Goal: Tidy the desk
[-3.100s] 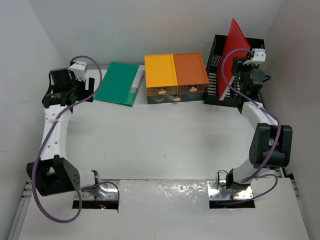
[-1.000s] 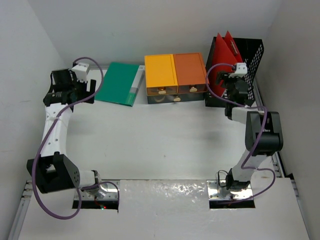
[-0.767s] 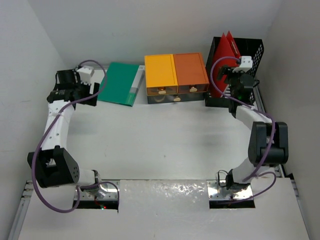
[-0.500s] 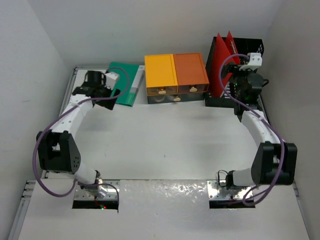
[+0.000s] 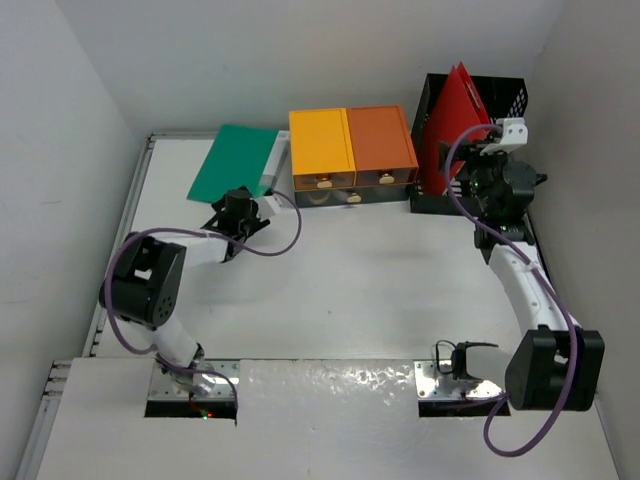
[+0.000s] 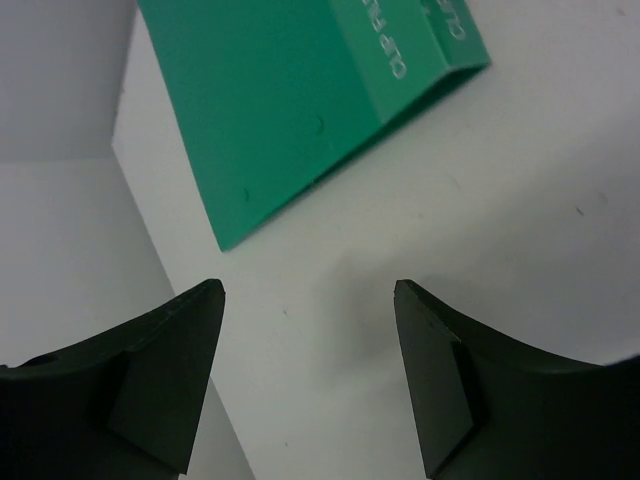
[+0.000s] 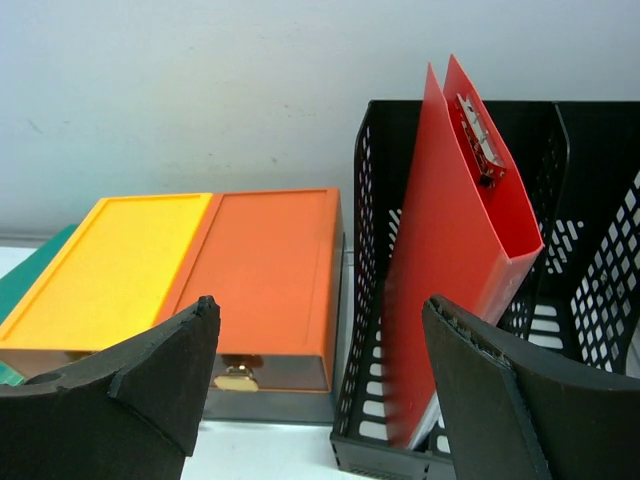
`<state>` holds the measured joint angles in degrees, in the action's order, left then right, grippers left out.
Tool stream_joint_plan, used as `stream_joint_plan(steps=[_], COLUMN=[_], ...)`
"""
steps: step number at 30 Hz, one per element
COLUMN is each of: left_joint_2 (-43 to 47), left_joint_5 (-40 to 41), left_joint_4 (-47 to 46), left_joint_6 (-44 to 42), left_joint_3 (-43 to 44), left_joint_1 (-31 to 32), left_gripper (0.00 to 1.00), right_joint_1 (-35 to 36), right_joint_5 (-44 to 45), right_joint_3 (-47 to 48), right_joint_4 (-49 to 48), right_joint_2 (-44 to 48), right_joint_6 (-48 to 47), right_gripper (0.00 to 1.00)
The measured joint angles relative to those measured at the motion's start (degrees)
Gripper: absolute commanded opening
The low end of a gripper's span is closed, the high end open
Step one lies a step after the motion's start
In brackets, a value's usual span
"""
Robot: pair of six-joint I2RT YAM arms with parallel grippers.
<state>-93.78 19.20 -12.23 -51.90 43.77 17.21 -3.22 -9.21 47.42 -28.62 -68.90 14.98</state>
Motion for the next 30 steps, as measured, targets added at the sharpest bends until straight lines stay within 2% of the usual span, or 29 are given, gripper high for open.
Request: stream_joint_plan(steps=[5,12,23,28,30], left_joint_2=[-6.45,-14.4,-20.76,-23.37,-24.44], left_joint_5=[-0.04,-1.44,-1.4,-1.42,-1.49], left_joint_4=[-10.45,-15.34,-25.77,-29.38,-30.29], left_joint_6=[-4.42,-8.28,-11.72,-13.07,-13.64], left_joint_3=[0.22,3.41,5.7,6.47,6.97], left_joint_1=[0.0,0.0,0.0,0.0,0.0], left_gripper=[0.66,0.66,0.63,0.52,0.39], right_joint_1=[-0.02,0.0,0.0,0.0,0.0], right_joint_5=[0.0,1.4,3.21,3.21,3.21], right_joint_3=[-1.25,-2.19,-4.39,-4.39,-4.39], right_joint_4=[1.09,1.2,1.2,0.72,0.7], right_joint_2=[4.9,9.05,9.64,9.64,9.64], right_joint_6=[-0.2,-1.88,-3.04,-3.1,-3.34], right_gripper=[0.79,0.8,0.8,0.8,0.8])
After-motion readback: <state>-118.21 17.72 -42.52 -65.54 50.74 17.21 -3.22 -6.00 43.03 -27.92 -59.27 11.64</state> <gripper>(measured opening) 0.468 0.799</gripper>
